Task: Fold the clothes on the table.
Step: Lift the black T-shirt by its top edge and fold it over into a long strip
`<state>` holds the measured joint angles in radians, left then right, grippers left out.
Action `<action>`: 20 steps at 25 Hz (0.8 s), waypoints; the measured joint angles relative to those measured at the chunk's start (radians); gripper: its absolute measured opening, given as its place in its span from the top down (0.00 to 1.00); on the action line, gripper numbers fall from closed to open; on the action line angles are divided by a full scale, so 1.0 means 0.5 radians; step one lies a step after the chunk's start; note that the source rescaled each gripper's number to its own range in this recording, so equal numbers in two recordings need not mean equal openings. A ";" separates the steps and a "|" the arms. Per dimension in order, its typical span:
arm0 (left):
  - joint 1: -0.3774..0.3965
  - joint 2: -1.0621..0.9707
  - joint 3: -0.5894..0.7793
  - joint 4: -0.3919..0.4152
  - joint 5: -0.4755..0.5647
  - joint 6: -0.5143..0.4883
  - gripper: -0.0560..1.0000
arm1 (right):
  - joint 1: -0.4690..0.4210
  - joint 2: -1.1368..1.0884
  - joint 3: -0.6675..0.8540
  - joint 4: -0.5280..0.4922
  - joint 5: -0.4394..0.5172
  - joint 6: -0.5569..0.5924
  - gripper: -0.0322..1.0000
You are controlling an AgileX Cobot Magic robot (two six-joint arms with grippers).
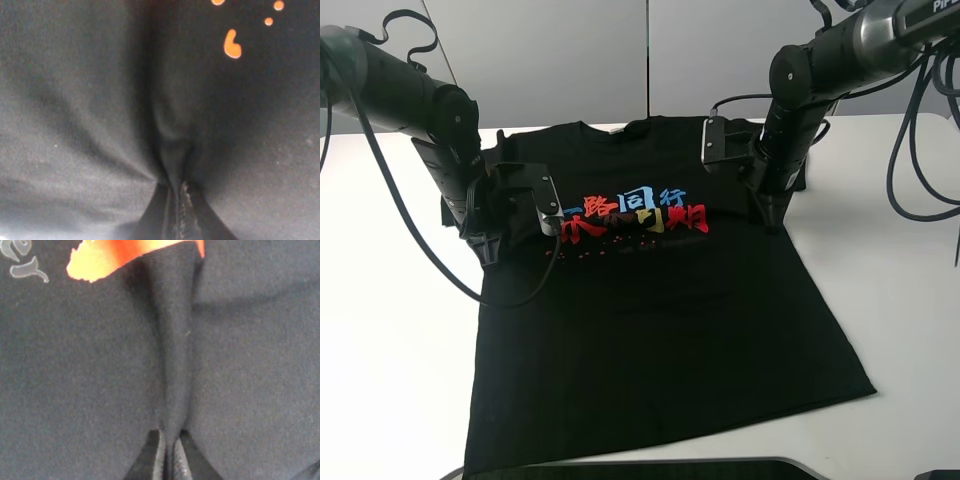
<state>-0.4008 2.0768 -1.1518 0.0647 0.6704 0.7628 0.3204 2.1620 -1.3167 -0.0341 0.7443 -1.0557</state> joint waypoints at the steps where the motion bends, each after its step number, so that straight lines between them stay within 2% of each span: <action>1: 0.000 0.000 0.000 0.002 0.002 0.000 0.94 | 0.000 0.000 0.000 0.000 -0.004 0.000 0.97; 10: 0.000 -0.033 0.000 0.054 -0.050 -0.141 0.94 | 0.000 -0.053 0.012 0.039 -0.077 0.086 0.97; 16: 0.000 -0.232 -0.032 0.124 -0.187 -0.157 0.95 | 0.000 -0.372 0.011 0.053 -0.151 0.204 0.97; 20: 0.000 -0.418 -0.076 0.236 -0.247 -0.220 0.95 | 0.000 -0.606 0.011 0.053 -0.159 0.233 0.97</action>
<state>-0.4008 1.8676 -1.1896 0.1827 0.5470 0.6526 0.3204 1.8592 -1.3113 -0.0077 0.6650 -0.9392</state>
